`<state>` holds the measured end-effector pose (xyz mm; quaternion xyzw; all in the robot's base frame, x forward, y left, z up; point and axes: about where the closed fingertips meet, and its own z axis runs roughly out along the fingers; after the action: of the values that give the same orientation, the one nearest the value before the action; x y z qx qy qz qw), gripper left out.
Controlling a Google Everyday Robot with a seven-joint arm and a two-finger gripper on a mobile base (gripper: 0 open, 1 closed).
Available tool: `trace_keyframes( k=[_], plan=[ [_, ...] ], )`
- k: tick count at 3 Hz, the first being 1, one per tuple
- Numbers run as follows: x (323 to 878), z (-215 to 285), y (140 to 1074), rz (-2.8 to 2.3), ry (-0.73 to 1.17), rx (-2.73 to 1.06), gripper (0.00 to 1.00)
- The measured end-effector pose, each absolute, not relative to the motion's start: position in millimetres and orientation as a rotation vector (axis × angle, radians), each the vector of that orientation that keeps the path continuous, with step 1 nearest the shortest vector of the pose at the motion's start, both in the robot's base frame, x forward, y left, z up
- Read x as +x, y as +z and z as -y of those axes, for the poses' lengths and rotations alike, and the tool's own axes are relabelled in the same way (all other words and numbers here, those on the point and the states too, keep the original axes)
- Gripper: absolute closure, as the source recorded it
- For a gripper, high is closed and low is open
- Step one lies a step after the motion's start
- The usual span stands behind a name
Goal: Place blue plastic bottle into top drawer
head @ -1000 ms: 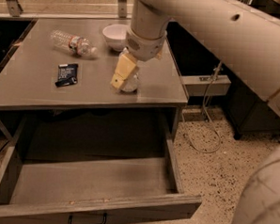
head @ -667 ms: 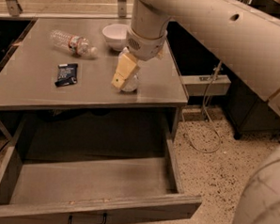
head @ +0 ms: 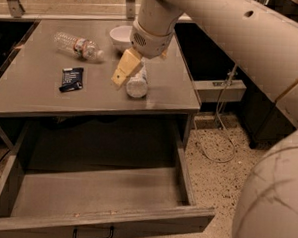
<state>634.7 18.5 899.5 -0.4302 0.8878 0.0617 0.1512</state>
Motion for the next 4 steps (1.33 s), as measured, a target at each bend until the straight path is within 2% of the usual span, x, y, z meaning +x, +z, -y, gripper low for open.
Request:
trace_keyframes(
  k=[4],
  plan=[
    [671.6, -45.5, 908.7, -2.481, 0.219, -1.218, 0.00]
  ],
)
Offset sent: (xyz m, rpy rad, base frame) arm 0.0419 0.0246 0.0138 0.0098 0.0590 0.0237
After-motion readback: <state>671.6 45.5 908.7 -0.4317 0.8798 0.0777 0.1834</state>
